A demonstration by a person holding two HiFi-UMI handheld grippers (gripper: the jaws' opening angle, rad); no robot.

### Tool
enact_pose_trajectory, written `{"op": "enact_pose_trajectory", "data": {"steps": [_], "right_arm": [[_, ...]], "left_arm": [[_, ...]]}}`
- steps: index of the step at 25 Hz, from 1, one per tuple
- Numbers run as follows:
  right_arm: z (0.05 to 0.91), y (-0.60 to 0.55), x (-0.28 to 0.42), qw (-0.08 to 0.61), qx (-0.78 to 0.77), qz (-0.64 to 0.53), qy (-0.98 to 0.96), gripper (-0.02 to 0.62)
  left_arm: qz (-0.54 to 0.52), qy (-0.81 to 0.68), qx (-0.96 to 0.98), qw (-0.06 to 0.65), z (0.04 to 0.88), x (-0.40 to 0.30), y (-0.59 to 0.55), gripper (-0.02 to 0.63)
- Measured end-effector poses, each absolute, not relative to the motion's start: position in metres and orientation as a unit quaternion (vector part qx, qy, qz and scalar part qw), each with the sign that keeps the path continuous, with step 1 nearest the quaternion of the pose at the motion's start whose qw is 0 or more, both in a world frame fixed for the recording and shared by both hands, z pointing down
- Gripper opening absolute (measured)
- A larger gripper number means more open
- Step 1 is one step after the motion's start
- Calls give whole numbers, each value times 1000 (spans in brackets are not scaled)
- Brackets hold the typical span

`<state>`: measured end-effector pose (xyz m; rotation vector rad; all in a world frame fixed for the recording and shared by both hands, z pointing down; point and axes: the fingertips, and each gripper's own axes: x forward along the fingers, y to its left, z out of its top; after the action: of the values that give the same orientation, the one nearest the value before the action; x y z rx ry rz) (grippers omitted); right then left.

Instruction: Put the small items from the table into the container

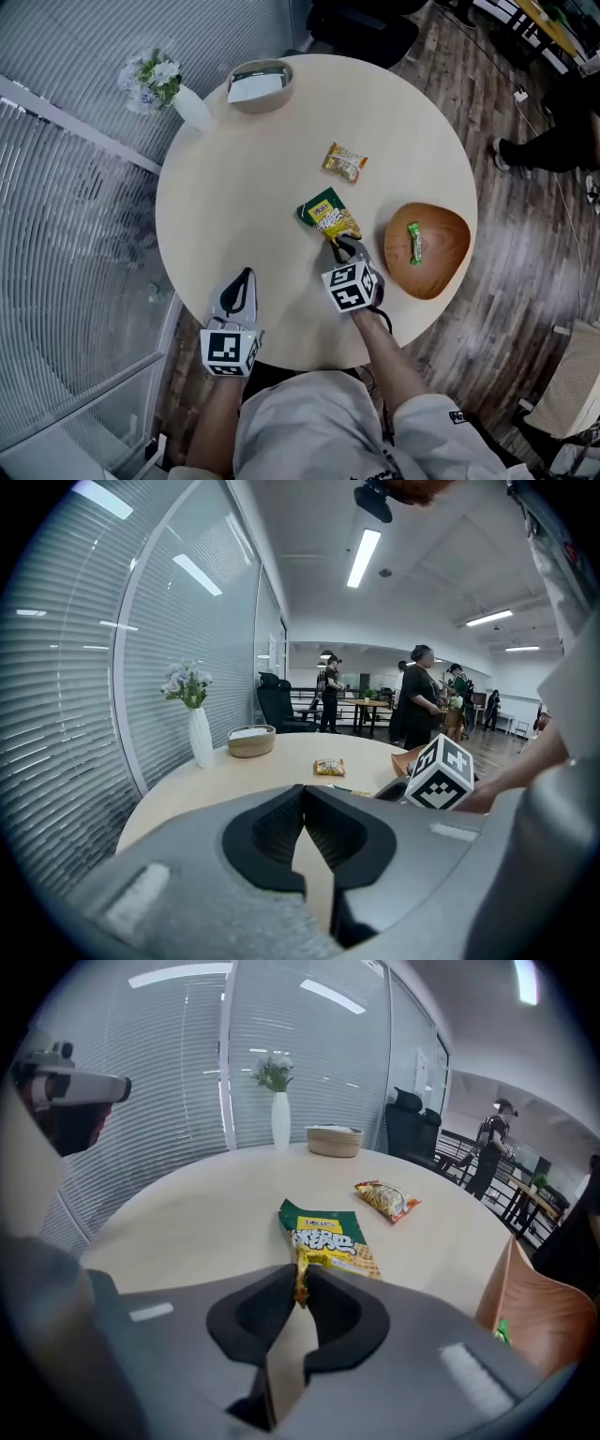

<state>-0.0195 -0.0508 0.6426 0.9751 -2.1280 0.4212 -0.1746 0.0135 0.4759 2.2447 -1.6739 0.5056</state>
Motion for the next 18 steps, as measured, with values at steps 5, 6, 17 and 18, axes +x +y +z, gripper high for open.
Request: {"op": "enact_pose_trajectory", "data": {"steps": [5,6,17,18], "right_arm": [[625,-48,-18,347,387,158,-840,29],[620,-47,-18,341,390,157,-841,28],[521,-57,22,270,466,81,-839,25],[515,-58,33,269,475,76,-835,25]], "left_arm": [[173,-577,785,146,474,-166,14,-11],[174,-575,786,145,474,-164,13,-11],[160,-551,808,133,463,-136,-1,-11],[160,-547,811,133,464,-130,-2,-11]]}}
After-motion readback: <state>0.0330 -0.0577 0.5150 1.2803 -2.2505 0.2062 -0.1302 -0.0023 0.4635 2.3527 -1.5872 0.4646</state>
